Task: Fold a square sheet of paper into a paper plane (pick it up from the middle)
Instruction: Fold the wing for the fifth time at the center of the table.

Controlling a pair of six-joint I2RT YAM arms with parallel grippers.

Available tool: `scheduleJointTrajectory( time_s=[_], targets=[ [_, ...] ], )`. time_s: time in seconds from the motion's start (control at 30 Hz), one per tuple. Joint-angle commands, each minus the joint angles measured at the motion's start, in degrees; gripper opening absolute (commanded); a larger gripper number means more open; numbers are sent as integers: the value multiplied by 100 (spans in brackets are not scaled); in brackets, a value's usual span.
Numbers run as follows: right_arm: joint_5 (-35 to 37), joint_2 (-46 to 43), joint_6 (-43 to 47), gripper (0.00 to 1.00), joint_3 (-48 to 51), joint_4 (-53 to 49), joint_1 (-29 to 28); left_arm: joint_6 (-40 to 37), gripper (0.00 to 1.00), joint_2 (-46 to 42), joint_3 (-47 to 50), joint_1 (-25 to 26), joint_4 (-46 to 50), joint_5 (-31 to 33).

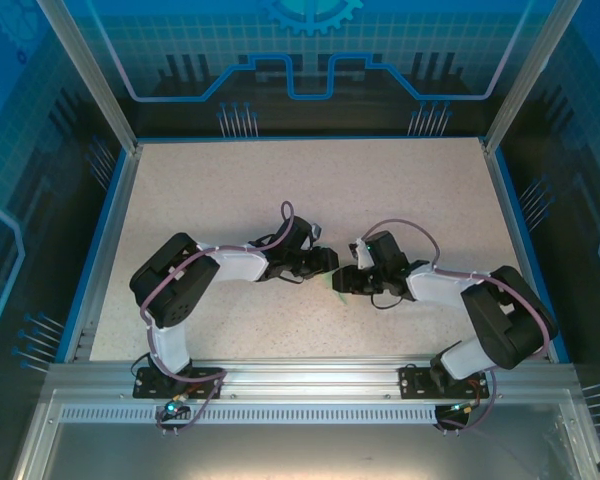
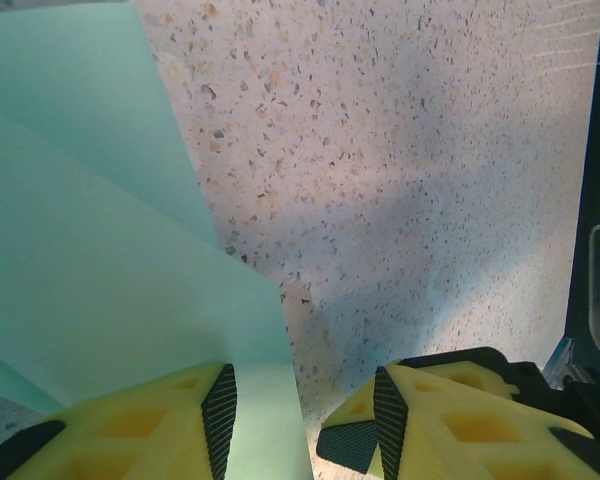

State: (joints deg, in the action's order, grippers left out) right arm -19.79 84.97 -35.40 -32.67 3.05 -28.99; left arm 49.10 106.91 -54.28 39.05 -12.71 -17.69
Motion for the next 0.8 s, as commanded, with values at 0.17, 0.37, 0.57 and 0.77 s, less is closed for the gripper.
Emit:
scheduleJointTrajectory(
  time_s=[0.17,0.37,0.57,0.77],
  targets=[
    [227,198,445,45,-375,-562,-115,-146,45,69,-155,-25,102,-93],
    [167,494,604,45,-578,-710,-234,-120,45,76,-162,-22,72,-112],
    [204,644,605,42,-645,-692,-260,-128,45,71,-162,-21,76,-120],
    [275,701,569,35,-611,-684,-264,-142,45,38,-179,-21,84,-120]
  ],
)
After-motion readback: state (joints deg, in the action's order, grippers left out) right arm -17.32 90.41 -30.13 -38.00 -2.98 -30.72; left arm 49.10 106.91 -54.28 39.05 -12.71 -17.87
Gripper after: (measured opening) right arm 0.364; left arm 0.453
